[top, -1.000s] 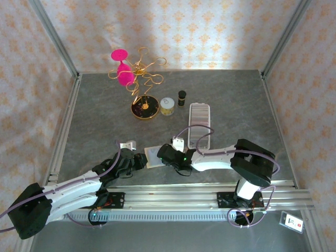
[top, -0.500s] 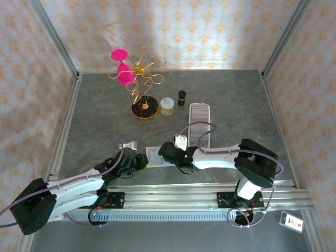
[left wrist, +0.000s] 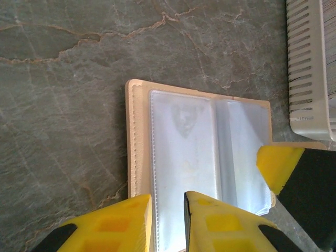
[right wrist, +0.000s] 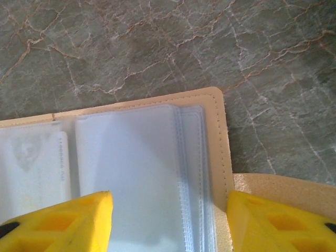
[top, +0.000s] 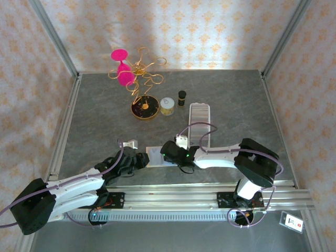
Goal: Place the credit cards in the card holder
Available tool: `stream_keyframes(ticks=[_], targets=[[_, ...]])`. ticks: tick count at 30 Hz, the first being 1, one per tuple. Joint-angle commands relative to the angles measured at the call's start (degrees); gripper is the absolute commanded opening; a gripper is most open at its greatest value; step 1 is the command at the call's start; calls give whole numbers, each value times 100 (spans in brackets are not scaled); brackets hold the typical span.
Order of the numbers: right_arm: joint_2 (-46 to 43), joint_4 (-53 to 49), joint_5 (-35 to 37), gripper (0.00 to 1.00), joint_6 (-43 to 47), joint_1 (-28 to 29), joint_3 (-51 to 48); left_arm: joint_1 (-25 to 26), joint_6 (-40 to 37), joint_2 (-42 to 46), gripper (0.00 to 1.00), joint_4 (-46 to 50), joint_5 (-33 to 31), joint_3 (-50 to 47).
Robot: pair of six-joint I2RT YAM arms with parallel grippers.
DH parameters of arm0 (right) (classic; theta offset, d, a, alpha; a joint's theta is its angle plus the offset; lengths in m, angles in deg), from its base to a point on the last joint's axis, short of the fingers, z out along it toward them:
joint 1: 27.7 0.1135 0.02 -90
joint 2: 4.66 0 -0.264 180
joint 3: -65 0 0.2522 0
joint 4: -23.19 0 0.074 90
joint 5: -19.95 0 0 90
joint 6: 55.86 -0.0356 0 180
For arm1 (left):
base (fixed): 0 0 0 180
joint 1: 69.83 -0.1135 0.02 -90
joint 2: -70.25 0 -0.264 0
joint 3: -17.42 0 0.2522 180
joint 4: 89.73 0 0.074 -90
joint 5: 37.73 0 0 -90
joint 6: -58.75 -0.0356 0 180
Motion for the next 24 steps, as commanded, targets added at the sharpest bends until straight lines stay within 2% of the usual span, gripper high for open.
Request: stream_keyframes(ticks=[1,8,11,14,17,20,23,24], targets=[[-94,-18,-139,59,-127,121,-101,33,-107,23,24,96,7,166],[-318,-244,165,59,-41,170,19,30,-115,44,24,75,16,177],[-541,-549,523,59,434,170,356,28,-142,35,24,92,42,198],[-808,-704,822,60,1310,134,680,34,-177,80,24,146,0,230],[-1136,-572,881,58,2537,-2,909,34,-250,170,24,195,-118,233],[-1488,-166,453,56,4433,-189,946,34,-333,201,24,244,-184,260],[-1797,-8,341,53,6517,-255,884,34,-456,201,23,217,-195,308],[-1944,-109,73,49,7342,-292,812,30,-484,201,22,219,-210,329]])
